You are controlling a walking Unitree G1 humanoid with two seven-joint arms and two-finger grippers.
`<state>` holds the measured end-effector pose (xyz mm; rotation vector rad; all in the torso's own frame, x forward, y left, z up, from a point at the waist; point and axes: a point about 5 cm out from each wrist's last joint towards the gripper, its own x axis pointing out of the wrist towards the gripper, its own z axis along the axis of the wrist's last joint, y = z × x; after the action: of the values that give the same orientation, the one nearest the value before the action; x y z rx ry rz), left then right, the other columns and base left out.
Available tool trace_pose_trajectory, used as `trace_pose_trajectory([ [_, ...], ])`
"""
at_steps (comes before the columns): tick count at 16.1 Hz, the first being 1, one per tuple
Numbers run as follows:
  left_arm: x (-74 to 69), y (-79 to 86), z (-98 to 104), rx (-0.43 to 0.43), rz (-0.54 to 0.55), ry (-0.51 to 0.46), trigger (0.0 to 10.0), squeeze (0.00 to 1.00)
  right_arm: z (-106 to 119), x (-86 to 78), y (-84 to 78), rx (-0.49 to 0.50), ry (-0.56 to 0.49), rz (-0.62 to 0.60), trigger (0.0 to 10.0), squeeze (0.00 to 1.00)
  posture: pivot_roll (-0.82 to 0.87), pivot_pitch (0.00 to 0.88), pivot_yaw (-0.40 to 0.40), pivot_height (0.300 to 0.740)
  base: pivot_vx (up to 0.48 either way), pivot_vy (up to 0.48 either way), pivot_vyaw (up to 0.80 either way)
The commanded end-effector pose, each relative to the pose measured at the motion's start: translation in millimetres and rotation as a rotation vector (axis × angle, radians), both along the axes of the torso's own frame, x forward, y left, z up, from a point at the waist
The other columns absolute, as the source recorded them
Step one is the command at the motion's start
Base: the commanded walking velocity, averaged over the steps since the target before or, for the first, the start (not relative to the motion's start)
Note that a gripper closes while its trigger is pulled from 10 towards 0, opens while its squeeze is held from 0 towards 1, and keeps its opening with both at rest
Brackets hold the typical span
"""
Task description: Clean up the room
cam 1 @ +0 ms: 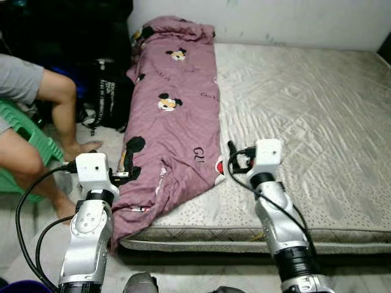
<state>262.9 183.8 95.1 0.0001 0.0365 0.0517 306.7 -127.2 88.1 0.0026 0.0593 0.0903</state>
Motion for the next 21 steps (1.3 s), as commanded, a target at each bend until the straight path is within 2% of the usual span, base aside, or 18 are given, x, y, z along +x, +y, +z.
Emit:
trace_pose_trajectory([
  [1, -0.6, -2.1, -0.5, -0.001, -0.01, 0.018, 10.0, 0.0, -0.5, -2.1, -3.9, -0.008, 0.014, -0.03, 10.0, 0.0, 0.08, 0.027, -0.039, 0.74, 0.0, 0.0, 0.0],
  [6, 3.0, -13.4, 3.5, 0.0, -0.064, 0.024, 10.0, 0.0, -4.5, -8.5, -7.9, 0.021, 0.05, -0.088, 10.0, 0.0, 0.08, 0.049, -0.015, 0.74, 0.0, 0.0, -0.8],
  [10, 2.3, -13.1, 5.1, -0.002, -0.065, 0.025, 10.0, 0.0, -4.3, -10.2, -5.8, 0.028, 0.054, -0.088, 10.0, 0.0, 0.08, 0.059, -0.012, 0.74, 0.0, 0.0, -0.74],
  [14, 4.9, -16.1, 10.3, 0.0, -0.081, -0.007, 10.0, 0.0, -1.0, -9.0, -4.3, 0.027, 0.036, -0.083, 10.0, 0.0, 0.08, 0.067, -0.007, 0.74, 0.0, 0.0, 0.0],
  [21, 6.7, -12.2, 11.1, 0.001, -0.059, -0.007, 10.0, 0.0, 2.3, -7.8, -1.8, 0.034, 0.021, -0.068, 10.0, 0.0, 0.08, 0.071, -0.004, 0.731, 0.0, 0.0, 0.0],
])
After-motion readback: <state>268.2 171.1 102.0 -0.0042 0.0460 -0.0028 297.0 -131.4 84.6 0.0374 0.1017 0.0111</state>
